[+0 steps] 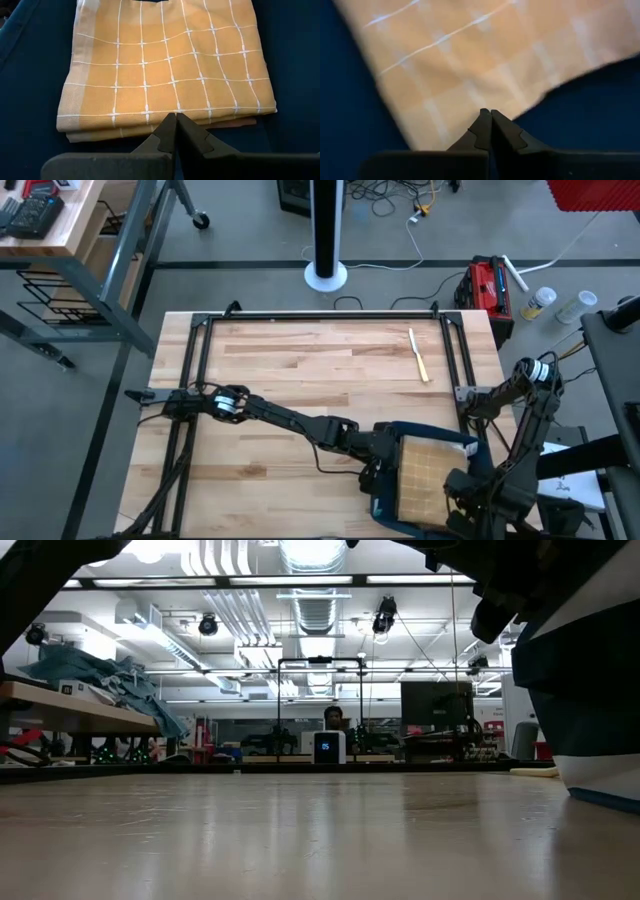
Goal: Fold towel
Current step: Put the stacked towels into the blue bin, then return to Home Position
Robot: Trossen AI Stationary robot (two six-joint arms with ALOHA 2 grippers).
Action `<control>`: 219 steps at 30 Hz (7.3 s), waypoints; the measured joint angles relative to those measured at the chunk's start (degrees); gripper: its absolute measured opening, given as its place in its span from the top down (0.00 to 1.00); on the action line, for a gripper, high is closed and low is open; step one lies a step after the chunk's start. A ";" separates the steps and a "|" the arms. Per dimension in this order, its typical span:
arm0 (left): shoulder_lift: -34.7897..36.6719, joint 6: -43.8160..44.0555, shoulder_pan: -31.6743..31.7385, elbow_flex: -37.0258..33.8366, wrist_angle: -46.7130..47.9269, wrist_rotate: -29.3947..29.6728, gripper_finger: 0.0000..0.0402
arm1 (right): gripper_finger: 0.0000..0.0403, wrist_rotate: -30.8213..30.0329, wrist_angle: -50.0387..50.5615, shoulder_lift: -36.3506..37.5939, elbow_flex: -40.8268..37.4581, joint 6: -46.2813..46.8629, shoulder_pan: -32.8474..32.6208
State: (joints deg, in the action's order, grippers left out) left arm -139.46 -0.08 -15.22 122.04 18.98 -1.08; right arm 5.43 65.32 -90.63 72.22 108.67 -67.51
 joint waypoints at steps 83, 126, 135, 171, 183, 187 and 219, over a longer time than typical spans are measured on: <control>18.95 -0.14 -7.38 -0.72 27.01 12.34 0.99 | 1.00 -67.24 4.73 0.34 -6.92 -7.01 -2.19; 59.80 32.23 -24.55 -60.48 2.02 49.72 1.00 | 1.00 -32.40 -5.39 4.13 -14.34 -36.25 33.37; 63.29 31.47 -24.74 -67.56 -5.75 49.29 0.99 | 1.00 -30.08 -10.53 6.68 -13.74 -41.09 34.80; 86.85 -7.95 -15.59 -79.41 -21.13 24.16 1.00 | 1.00 -36.24 -47.37 30.97 -2.15 -124.73 33.41; 102.29 -7.76 -11.47 -95.55 -30.95 22.78 1.00 | 1.00 -17.37 -55.52 30.03 -5.21 -124.61 43.33; 105.11 -8.16 -11.09 -97.81 -30.78 23.13 1.00 | 1.00 -12.39 -59.34 30.21 -9.07 -123.70 50.64; 131.85 -7.63 -11.02 -112.10 -25.23 27.63 1.00 | 1.00 -8.73 -76.23 70.97 -48.27 -116.31 59.30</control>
State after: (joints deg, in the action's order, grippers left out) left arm -7.60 -7.70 -26.24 9.93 -6.24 26.55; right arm -3.30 -10.91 -19.66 23.95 -7.64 -8.21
